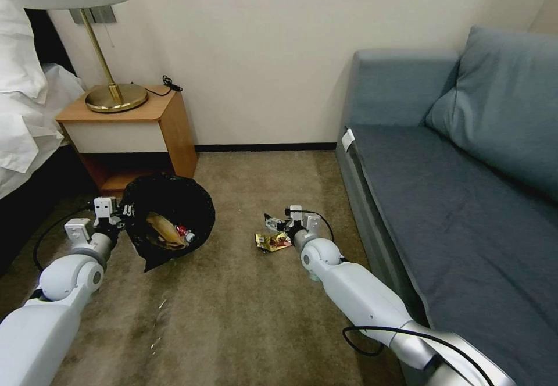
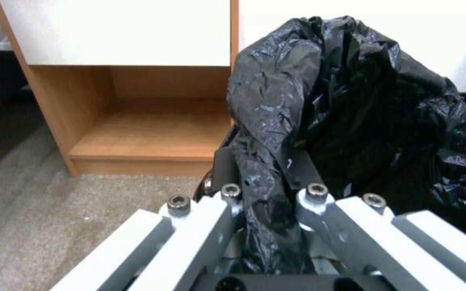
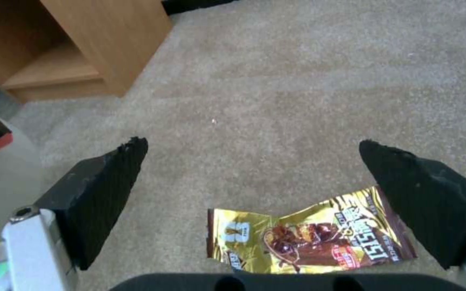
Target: Pick up the trash bin, then pick up the garbage on the floor and place it into the trash bin.
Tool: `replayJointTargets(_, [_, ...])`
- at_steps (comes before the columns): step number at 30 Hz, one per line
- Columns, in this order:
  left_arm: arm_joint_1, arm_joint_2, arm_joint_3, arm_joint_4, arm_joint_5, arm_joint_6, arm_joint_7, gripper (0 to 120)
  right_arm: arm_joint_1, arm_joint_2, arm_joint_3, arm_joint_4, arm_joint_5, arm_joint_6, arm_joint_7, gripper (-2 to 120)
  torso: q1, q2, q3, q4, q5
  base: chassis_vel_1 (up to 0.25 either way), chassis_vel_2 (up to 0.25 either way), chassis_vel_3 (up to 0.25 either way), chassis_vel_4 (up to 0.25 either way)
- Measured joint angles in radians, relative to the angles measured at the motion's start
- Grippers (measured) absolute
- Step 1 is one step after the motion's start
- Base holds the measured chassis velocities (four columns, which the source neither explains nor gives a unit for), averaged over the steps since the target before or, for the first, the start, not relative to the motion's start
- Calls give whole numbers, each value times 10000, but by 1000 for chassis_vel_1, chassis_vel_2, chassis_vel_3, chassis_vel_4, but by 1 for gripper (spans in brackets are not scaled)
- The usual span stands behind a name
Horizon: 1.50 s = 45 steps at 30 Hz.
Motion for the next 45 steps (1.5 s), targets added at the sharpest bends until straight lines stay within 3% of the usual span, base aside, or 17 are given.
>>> replayJointTargets(45, [70,73,0,-97,-103,13,-85,4,-122,40,-143,-233,-339,197,-240,100,1,-2,1,-1,0,-88,87,85,-95])
